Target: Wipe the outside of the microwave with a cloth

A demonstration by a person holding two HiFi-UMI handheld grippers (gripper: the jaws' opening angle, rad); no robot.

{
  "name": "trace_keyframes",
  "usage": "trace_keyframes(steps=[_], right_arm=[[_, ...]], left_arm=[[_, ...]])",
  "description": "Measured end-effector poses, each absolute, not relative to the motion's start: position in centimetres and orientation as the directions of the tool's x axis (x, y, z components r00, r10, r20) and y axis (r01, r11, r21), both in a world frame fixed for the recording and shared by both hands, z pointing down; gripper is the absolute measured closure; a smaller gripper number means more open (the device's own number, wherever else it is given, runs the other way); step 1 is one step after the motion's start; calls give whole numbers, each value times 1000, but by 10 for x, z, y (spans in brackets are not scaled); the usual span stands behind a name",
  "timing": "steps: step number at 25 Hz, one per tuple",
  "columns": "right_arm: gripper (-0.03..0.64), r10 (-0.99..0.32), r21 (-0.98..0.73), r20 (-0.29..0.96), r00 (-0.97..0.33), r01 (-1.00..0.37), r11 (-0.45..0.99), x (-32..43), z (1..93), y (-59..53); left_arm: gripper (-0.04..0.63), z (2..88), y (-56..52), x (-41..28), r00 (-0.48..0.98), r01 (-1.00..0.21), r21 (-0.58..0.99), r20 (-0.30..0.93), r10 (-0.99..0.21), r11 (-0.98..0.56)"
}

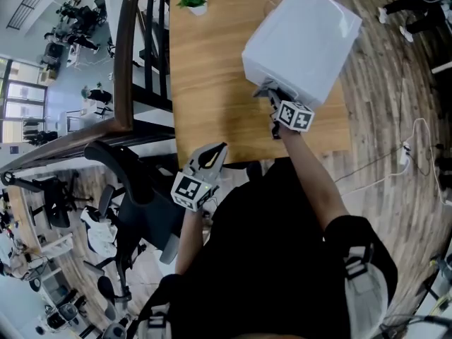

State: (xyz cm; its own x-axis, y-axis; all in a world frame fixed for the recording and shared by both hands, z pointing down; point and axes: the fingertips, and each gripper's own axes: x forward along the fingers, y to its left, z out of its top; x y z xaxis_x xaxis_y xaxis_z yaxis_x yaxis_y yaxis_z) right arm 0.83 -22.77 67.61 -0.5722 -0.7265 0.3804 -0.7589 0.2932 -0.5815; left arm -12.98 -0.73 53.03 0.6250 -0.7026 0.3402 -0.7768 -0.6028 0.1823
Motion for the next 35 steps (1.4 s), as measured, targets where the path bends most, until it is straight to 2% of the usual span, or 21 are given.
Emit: trace_keyframes(steps=[35], right_arm=[[577, -809, -597, 350, -473, -778, 197, 118, 656, -175]], left_arm=[[594, 524, -14, -107, 692, -713, 169, 324, -645, -680]])
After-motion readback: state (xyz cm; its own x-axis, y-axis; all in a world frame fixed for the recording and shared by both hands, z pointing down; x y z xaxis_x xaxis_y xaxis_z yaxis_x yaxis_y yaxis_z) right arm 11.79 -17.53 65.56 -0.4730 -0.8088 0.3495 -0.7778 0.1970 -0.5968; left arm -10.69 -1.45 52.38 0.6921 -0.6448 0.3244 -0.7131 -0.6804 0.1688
